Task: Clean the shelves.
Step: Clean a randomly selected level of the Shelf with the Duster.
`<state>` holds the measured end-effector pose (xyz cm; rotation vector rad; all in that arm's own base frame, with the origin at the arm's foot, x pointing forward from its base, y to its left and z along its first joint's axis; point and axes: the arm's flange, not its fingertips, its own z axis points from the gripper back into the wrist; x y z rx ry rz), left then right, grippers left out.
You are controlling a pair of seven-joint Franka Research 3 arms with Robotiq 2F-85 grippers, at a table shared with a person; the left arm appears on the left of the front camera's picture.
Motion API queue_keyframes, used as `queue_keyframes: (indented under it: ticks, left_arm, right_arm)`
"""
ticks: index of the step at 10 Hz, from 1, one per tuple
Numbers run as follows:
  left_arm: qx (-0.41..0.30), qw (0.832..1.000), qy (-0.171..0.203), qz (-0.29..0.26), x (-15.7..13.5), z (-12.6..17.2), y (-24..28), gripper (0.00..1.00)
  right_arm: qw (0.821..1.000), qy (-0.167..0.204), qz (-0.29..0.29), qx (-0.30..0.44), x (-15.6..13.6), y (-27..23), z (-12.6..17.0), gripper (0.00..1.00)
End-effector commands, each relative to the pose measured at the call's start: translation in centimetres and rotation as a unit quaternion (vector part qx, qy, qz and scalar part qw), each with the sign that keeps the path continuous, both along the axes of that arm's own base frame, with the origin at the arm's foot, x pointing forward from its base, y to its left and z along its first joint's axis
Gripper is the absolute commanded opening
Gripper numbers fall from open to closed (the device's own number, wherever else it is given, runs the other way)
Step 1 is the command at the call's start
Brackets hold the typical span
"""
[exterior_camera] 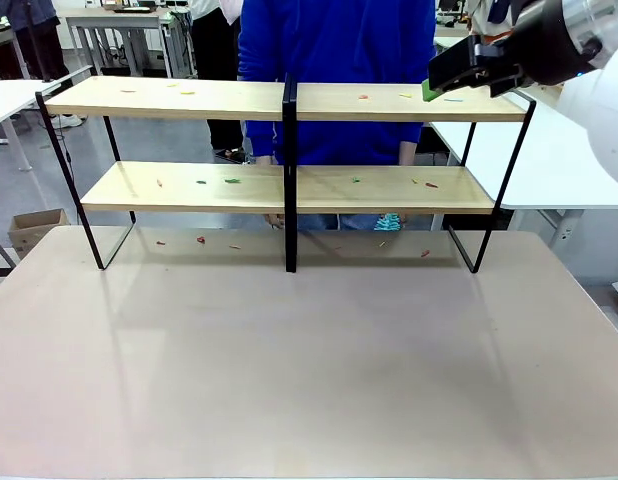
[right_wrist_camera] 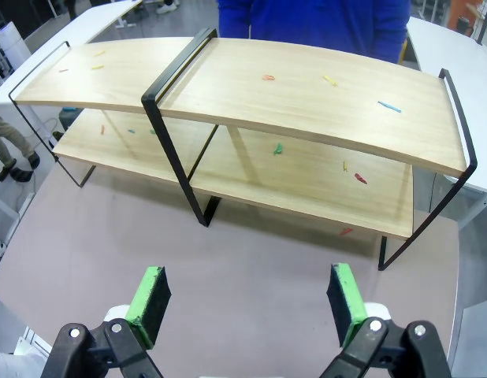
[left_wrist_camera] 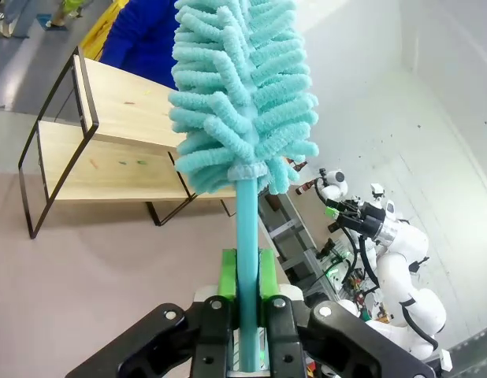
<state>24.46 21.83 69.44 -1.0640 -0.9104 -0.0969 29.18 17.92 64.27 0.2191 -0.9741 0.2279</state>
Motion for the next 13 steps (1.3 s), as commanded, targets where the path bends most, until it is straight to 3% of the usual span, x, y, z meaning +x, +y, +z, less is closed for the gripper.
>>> queue_keyframes:
  ticks: [1, 2, 3, 4, 5, 6, 7, 9, 10, 11, 12, 13]
  left_arm:
    - [-0.010, 1.000, -0.007, -0.003, -0.2, 0.2, 0.1, 0.00]
    - [-0.010, 1.000, -0.007, -0.003, -0.2, 0.2, 0.1, 0.00]
    - [0.000, 1.000, 0.000, 0.000, 0.0, 0.0, 0.0, 0.12]
    - [0.018, 0.999, -0.017, -0.043, -0.2, 0.5, -2.6, 0.12]
    - [0.057, 0.983, -0.032, -0.169, -1.2, 0.8, -7.1, 0.12]
    - [0.112, 0.961, -0.038, -0.250, -2.8, 0.2, -10.2, 0.12]
    - [0.182, 0.945, -0.032, -0.269, -3.7, -0.9, -12.6, 0.12]
    - [0.239, 0.895, 0.010, -0.376, -5.0, -3.0, -15.4, 0.12]
    - [0.297, 0.869, 0.019, -0.396, -5.4, -4.5, -16.7, 0.12]
    - [0.378, 0.851, 0.064, -0.358, -5.7, -5.9, -17.7, 0.12]
    - [0.244, 0.891, 0.044, -0.381, -5.8, -3.1, -17.3, 0.12]
    - [0.244, 0.891, 0.044, -0.381, -5.8, -3.1, -17.3, 0.12]
  right_arm:
    - [1.000, 0.001, 0.000, 0.003, 0.0, 0.1, 0.1, 1.00]
    - [1.000, 0.001, 0.000, 0.003, 0.0, 0.1, 0.1, 1.00]
    - [1.000, 0.001, 0.000, 0.003, 0.0, 0.1, 0.1, 1.00]
    - [1.000, 0.001, 0.000, 0.003, 0.0, 0.1, 0.1, 1.00]
    - [1.000, 0.001, 0.000, 0.003, 0.0, 0.1, 0.1, 1.00]
    - [1.000, 0.001, 0.000, 0.003, 0.0, 0.1, 0.1, 1.00]
    - [1.000, 0.001, 0.000, 0.003, 0.0, 0.1, 0.1, 1.00]
    - [1.000, 0.001, 0.000, 0.003, 0.0, 0.1, 0.1, 1.00]
    - [1.000, 0.001, 0.000, 0.003, 0.0, 0.1, 0.1, 1.00]
    - [1.000, 0.001, 0.000, 0.003, 0.0, 0.1, 0.1, 1.00]
    - [1.000, 0.001, 0.000, 0.003, 0.0, 0.1, 0.1, 1.00]
    - [1.000, 0.001, 0.000, 0.003, 0.0, 0.1, 0.1, 1.00]
